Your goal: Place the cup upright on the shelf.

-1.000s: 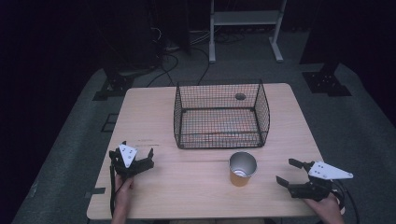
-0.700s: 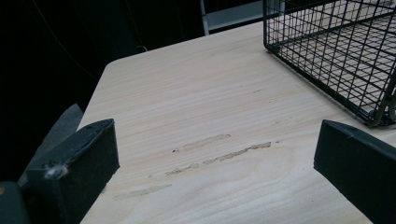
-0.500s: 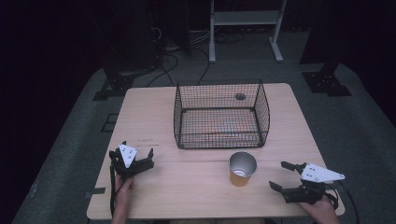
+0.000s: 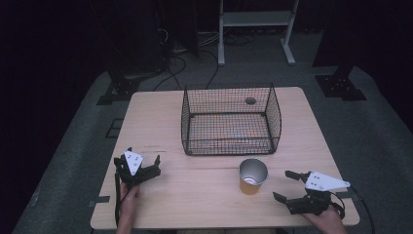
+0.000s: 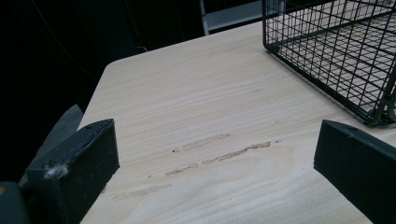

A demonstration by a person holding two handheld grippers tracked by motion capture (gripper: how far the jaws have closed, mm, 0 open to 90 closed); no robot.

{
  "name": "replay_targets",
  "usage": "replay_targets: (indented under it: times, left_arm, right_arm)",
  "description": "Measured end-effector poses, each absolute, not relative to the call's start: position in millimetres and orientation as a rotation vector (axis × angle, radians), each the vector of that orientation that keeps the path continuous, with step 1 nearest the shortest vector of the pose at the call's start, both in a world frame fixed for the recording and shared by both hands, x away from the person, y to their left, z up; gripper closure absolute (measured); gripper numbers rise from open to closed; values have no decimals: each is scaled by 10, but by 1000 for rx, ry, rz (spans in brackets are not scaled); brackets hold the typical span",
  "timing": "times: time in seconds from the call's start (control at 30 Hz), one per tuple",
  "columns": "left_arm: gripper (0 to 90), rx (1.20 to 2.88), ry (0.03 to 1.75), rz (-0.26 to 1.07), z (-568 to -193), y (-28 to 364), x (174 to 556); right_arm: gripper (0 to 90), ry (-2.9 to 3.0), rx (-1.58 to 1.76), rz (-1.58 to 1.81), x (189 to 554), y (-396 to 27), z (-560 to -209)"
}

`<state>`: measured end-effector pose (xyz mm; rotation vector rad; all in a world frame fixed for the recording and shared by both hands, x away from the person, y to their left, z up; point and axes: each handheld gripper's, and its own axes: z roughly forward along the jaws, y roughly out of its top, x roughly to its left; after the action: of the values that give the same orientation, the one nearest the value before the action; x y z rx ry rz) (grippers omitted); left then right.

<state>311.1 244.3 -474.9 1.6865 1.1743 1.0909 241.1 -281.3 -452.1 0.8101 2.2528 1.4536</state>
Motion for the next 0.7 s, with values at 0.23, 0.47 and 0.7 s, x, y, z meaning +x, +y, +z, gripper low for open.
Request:
replay_targets:
  times: [0.23, 0.47, 0.7]
  left_arm:
    - [0, 1686, 1174, 1091, -4749, 2443, 3111]
    - [0, 1688, 1171, 1091, -4749, 2442, 3111]
    - [0, 1687, 1172, 1090, -4750, 2441, 3113]
  right_arm:
    - [126, 2283, 803, 1466, 2440, -2683, -4525]
    - [109, 2294, 809, 1468, 2479, -2563, -4525]
    - [100, 2306, 817, 1455, 2537, -2453, -4540]
